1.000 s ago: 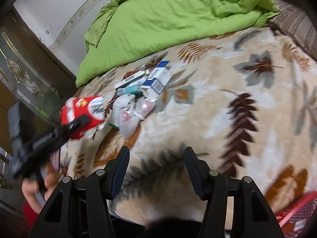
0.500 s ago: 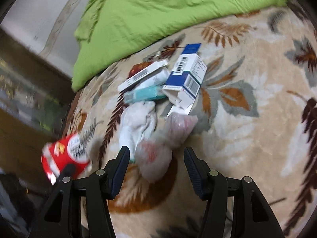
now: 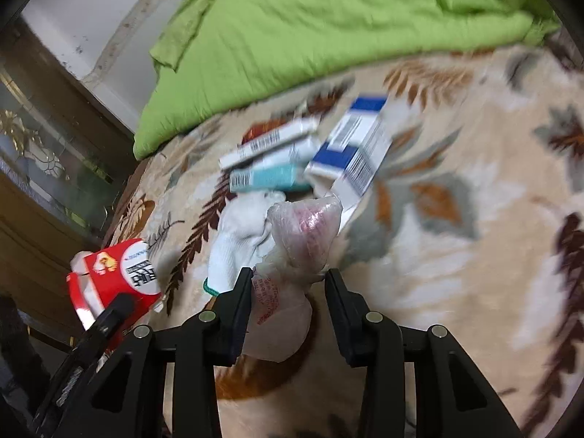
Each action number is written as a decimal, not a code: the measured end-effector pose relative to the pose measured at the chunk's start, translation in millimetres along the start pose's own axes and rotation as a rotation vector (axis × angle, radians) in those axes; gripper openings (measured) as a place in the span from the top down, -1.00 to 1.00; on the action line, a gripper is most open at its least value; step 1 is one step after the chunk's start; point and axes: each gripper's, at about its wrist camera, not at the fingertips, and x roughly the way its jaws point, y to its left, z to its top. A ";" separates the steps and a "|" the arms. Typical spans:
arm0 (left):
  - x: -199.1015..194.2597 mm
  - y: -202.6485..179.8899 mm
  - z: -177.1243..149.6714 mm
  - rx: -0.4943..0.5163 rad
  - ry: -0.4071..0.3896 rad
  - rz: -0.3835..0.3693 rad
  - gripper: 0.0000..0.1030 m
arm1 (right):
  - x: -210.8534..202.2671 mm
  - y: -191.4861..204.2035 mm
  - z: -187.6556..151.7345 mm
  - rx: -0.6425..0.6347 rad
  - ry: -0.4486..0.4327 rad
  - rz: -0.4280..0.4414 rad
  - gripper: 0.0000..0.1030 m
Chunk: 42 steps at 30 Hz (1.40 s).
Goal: Collect trash
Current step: 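Grasp the tied white plastic bag with the right tool while the left tool holds the red bag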
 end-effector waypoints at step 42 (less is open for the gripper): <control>-17.2 -65.3 -20.9 0.238 -0.091 0.038 0.88 | -74.3 -6.3 -47.0 -0.126 -0.112 -0.204 0.16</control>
